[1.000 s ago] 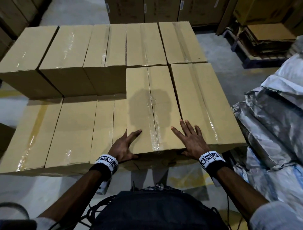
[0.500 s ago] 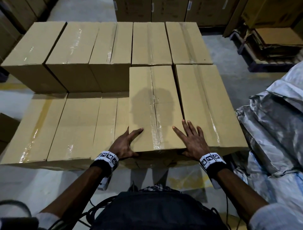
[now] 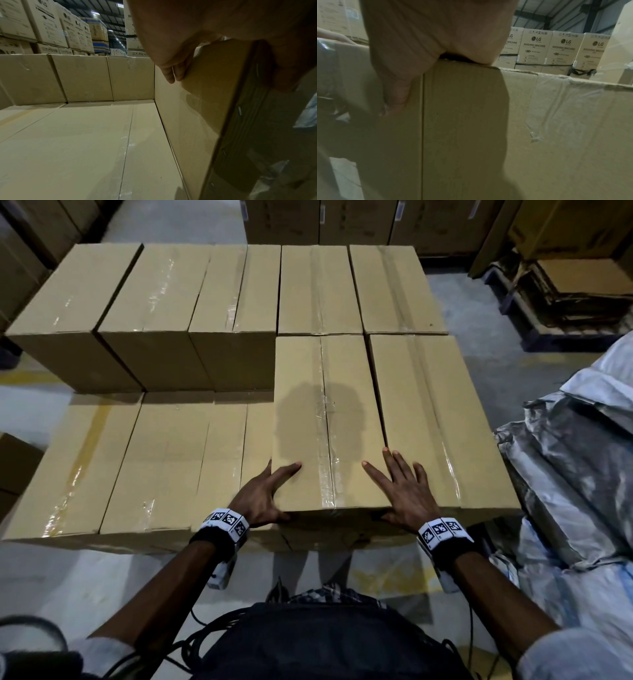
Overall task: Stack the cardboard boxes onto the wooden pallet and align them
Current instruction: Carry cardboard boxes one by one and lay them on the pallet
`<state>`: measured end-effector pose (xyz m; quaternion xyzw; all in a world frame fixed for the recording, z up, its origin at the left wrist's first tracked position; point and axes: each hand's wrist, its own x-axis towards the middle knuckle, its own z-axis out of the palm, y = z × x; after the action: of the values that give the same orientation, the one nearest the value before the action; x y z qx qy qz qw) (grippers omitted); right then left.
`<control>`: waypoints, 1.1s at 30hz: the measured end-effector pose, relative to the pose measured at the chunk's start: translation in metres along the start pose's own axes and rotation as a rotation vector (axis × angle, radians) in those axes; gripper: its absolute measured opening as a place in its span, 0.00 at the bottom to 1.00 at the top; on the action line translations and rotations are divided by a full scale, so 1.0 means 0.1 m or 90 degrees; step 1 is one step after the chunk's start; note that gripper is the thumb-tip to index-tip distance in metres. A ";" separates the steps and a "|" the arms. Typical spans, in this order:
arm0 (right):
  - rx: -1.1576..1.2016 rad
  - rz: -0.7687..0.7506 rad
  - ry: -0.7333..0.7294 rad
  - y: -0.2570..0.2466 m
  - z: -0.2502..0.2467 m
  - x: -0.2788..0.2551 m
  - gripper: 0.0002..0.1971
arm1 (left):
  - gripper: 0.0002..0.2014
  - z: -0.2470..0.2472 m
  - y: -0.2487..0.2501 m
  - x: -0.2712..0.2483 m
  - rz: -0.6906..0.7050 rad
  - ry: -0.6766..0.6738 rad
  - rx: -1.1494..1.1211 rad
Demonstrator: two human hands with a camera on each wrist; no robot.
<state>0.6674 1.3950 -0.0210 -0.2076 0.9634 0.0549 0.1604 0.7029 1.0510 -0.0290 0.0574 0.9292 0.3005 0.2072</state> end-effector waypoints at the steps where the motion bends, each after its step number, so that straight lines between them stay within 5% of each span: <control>1: 0.002 0.001 -0.003 0.00 -0.01 0.01 0.67 | 0.61 -0.01 0.00 0.01 -0.001 0.001 -0.002; 21: 0.038 -0.007 0.009 0.03 0.04 0.08 0.67 | 0.62 -0.03 -0.08 0.08 0.010 0.003 0.012; 25: 0.125 -0.029 0.080 0.13 0.06 -0.03 0.60 | 0.65 0.01 0.05 0.03 0.011 0.083 0.096; 29: 0.274 0.125 0.311 0.36 0.12 -0.24 0.48 | 0.56 0.12 0.52 0.05 0.148 0.177 0.261; 33: 0.412 0.378 0.458 0.86 0.26 -0.41 0.43 | 0.49 0.37 0.92 0.37 0.316 0.086 0.316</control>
<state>0.6744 1.4938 -0.0286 0.1261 0.9423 -0.2744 -0.1447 0.6828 1.1546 -0.0155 0.3102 0.9431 0.1103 0.0460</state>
